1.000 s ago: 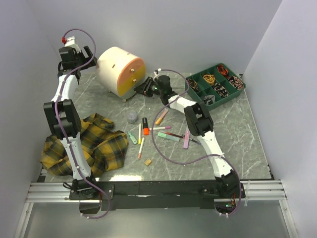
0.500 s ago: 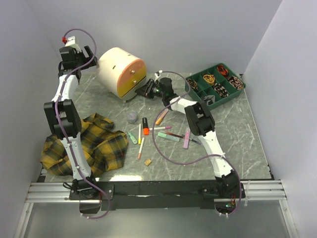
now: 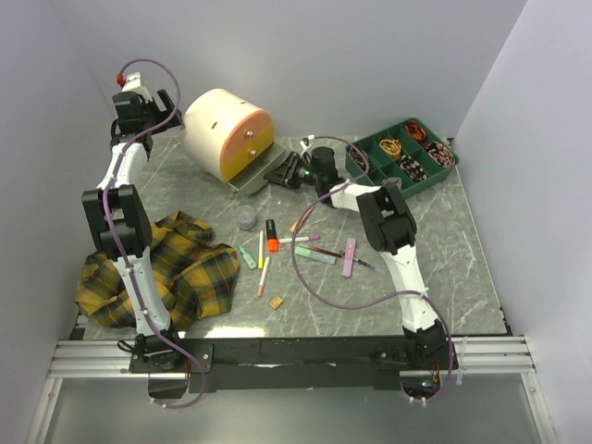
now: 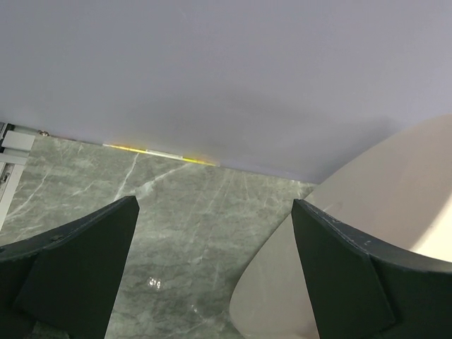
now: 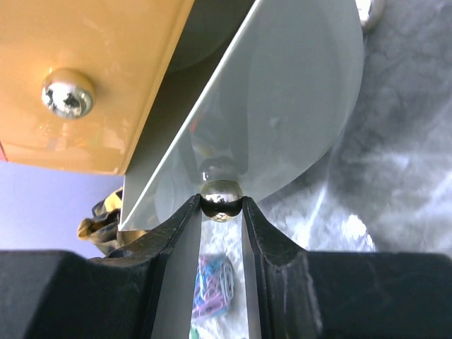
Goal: Sort the stationery into containers
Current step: Open the drawer in the storage box.
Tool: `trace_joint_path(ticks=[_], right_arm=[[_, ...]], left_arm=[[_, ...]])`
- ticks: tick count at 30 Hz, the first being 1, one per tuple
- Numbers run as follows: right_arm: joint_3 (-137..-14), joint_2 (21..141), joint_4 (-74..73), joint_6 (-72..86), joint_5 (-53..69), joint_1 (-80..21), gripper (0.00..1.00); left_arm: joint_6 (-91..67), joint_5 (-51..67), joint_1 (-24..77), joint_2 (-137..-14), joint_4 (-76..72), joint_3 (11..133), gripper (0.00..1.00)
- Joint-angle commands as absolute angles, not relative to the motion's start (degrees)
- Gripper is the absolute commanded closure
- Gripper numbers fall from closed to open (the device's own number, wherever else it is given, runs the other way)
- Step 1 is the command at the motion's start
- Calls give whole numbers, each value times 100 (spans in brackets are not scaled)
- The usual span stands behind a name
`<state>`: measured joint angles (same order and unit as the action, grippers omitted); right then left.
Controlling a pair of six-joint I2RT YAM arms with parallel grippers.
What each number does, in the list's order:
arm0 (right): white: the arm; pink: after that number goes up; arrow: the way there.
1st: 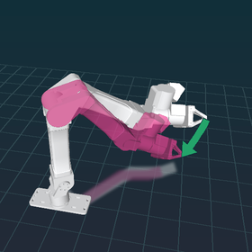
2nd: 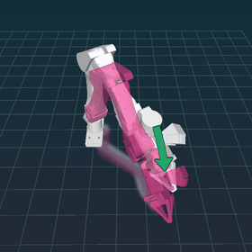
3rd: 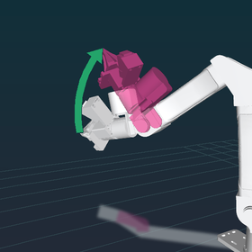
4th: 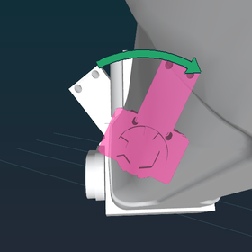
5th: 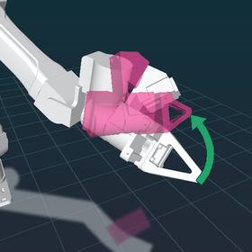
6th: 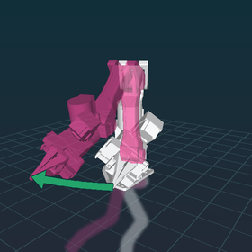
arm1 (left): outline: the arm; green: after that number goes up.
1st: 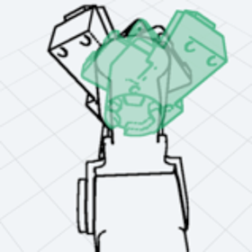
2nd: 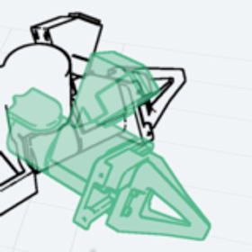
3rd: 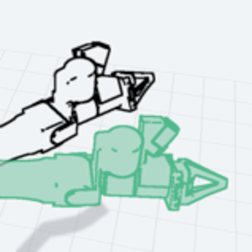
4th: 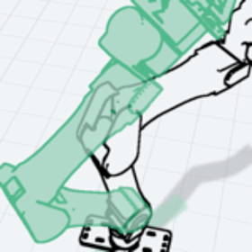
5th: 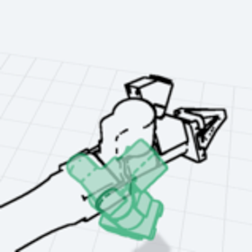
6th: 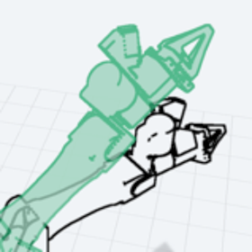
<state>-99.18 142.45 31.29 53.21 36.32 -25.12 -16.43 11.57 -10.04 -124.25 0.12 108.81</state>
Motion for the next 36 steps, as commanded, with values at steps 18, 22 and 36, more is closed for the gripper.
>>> trace_joint_path(ticks=[18, 22, 36], right_arm=[[-8816, 12859, 3085, 4781, 3999, -2083, 77], [-8596, 12771, 3155, 4808, 3982, -2057, 76], [-8139, 12656, 3296, 4992, 3981, -2048, 58]], left_arm=[[-1345, 721, -1081, -11804, -193, 10802, 1], [-1248, 606, -1090, -11830, -158, 10951, 0], [-1204, 510, -1099, -11628, -149, 10837, 1]])
